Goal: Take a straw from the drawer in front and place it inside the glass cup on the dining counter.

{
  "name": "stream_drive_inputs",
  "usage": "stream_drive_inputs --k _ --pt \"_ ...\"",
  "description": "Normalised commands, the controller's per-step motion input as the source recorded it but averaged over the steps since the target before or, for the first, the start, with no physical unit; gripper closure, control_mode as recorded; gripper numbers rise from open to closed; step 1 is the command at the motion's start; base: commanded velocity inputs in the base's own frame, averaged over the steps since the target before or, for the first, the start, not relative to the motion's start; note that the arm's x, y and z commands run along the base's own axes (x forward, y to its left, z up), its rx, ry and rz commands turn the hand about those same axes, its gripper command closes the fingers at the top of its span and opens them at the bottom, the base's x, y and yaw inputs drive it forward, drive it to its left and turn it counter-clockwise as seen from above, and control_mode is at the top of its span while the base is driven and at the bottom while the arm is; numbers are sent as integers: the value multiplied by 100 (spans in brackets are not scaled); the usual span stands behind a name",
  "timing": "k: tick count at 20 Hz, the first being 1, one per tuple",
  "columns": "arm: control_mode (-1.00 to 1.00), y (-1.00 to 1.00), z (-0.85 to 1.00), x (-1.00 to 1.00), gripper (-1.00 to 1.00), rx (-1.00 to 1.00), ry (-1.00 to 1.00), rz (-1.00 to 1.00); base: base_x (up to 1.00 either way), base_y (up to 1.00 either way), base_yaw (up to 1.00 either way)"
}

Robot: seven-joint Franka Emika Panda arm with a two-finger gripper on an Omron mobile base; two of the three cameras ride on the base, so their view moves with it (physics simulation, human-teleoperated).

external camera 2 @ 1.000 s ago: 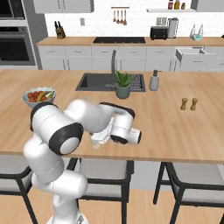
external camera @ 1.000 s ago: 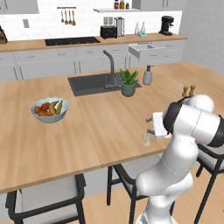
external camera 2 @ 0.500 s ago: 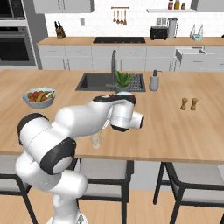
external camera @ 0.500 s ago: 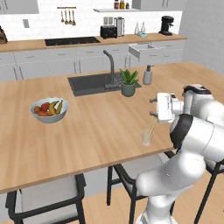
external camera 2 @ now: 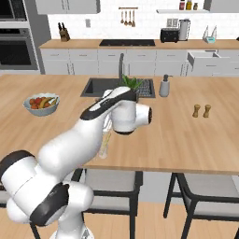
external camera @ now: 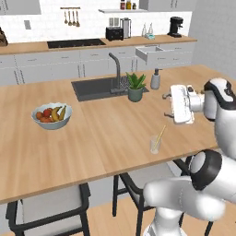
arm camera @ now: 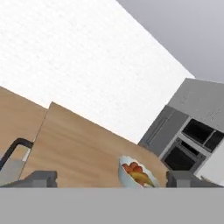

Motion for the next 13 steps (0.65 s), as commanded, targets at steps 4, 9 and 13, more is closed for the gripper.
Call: stream_drive_inputs --k 4,9,13 --pt "-100 69 6 -93 -100 -48 -4 0 0 0 0" --pt "-100 97 0 -48 -100 -52 0 1 0 0 0" --pt "-100 100 0 -15 -100 -52 0 3 0 0 0"
